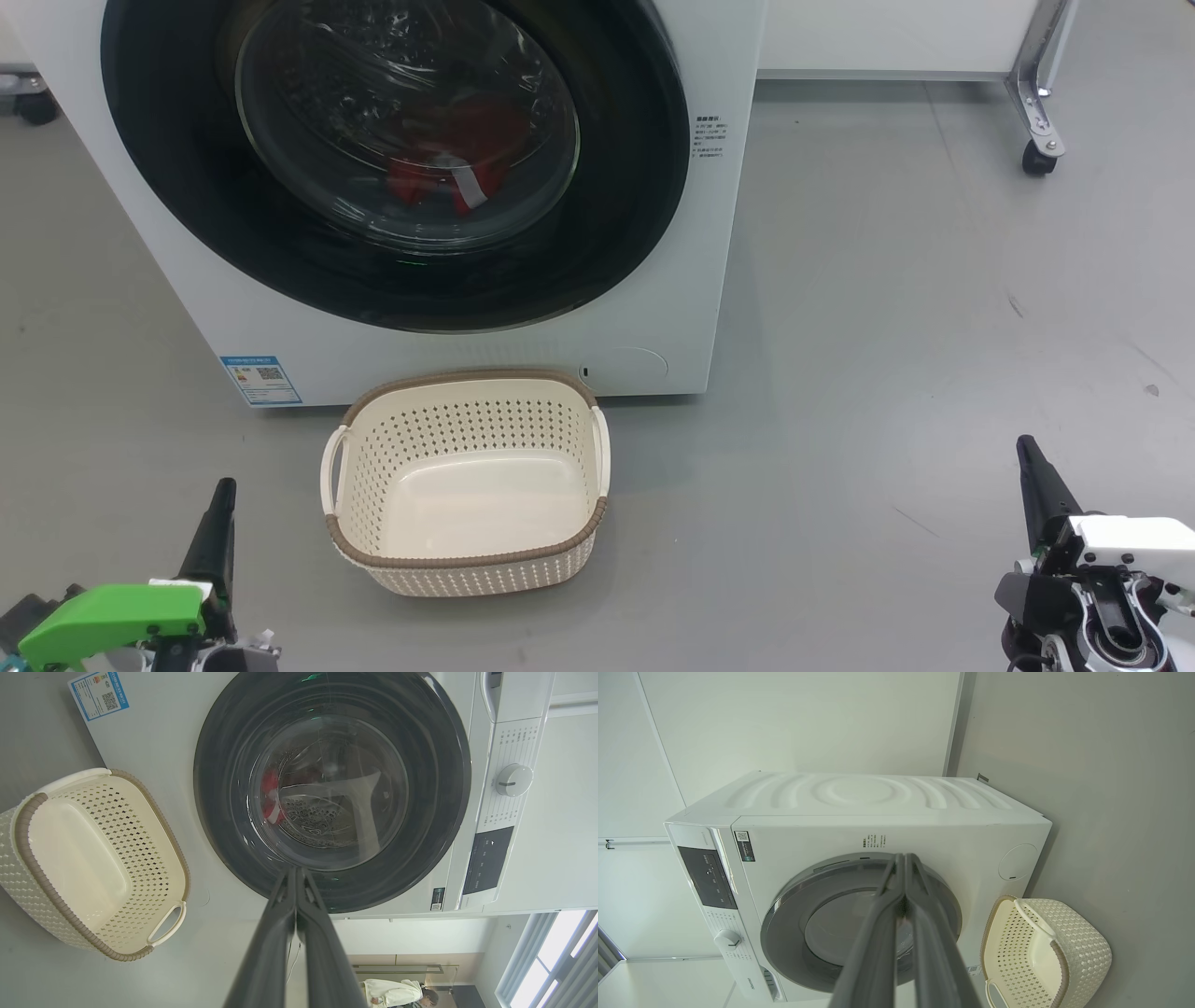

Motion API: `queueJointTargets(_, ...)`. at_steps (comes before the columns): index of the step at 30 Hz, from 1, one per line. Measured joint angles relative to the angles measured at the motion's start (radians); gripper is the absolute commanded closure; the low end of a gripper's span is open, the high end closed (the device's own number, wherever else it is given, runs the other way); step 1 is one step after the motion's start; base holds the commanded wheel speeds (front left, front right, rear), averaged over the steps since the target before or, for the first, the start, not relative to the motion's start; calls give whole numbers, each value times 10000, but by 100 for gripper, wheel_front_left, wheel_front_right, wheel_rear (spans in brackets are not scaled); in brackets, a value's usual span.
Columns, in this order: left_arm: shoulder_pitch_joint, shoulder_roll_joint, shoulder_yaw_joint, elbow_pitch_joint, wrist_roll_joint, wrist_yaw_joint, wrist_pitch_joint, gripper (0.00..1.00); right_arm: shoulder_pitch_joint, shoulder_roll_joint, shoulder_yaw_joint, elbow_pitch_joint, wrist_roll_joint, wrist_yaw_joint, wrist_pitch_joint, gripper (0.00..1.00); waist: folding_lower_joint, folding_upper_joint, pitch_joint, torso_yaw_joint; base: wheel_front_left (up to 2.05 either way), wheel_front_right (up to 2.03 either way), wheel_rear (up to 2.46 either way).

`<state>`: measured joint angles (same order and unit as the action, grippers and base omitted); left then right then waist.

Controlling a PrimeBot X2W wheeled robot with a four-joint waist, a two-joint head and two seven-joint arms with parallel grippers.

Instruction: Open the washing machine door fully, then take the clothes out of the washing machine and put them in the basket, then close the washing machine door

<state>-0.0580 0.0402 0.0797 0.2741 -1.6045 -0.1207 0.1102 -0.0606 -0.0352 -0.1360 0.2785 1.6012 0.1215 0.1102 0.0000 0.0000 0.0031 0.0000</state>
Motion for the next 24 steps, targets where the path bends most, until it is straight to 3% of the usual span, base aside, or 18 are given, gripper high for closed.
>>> queueJointTargets(7,0,0,2,0,0,2,0,100,0,0,0,0,0,0,0,100,0,0,0,0,0,0,0)
queueJointTargets(8,102,-44,-27,192,0,12,0,0,123,67,8,178,-2,-8,0,0,0,0,1,-1,0,0,0)
queueJointTargets(24,379,-201,-138,303,48,12,-226,0,433,207,56,391,-232,-8,-291,0,0,0,34,-4,0,0,0)
